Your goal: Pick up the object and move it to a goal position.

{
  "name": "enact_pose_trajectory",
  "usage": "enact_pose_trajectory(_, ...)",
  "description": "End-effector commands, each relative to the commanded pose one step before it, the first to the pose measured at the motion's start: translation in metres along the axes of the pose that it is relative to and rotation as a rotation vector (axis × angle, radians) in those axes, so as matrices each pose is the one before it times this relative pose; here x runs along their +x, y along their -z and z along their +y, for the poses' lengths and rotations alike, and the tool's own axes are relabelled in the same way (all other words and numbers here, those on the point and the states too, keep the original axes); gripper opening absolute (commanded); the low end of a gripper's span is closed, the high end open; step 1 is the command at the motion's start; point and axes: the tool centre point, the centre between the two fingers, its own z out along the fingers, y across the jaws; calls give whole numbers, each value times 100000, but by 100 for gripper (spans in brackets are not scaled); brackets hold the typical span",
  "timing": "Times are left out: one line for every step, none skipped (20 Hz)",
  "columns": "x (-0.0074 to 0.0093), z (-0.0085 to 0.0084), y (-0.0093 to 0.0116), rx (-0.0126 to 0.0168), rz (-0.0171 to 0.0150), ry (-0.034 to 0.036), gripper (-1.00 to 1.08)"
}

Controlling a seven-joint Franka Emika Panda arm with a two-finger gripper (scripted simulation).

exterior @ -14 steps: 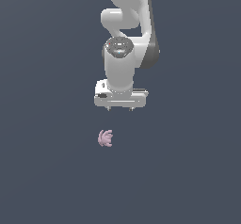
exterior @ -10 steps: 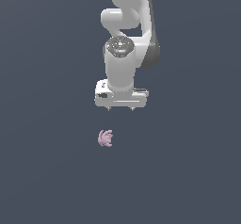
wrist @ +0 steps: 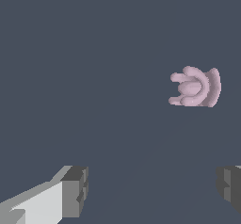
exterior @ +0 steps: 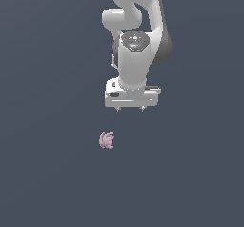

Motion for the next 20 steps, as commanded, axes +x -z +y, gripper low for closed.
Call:
enact_pose_trajectory(-48,96,-10,-32,-86,-190,100)
enact_pose_trajectory(-47,-21,42,0,0,0,100)
enact_pose_trajectory(-3,-6,7,0,0,0,100)
enact_pose_trajectory(35,13,-30,0,0,0,100)
enact_pose_trajectory(70,34,-65,0,0,0,100)
enact_pose_trajectory(93,79,-65,22,57,-33,100)
enact_pose_trajectory(128,142,-99,23,57,-102,100)
enact_pose_trajectory(164,167,-144,17,44,-110,100)
enact_pose_trajectory(195,210,-173,19,55,-143,100)
enact_pose_trajectory(224,248,-203,20,65,-170,100)
enact_pose_trajectory(251,283,-230,19,75,-192,100)
enact_pose_trajectory(280,311,-263,17,84,-201,100)
enact_pose_trajectory(308,353,-293,15,100,-227,100)
enact_pose_trajectory(333,383,-330,9,105,-236,100)
enact_pose_trajectory(357,435,-363,2,121,-276,100)
enact_pose_trajectory(381,469,-405,-8,124,-283,100)
enact_pose_trajectory(402,511,-444,-19,135,-302,100)
enact_pose_trajectory(421,562,-483,-34,150,-331,100)
enact_pose_trajectory(438,602,-529,-50,156,-341,100)
enact_pose_trajectory(449,648,-570,-69,167,-360,100)
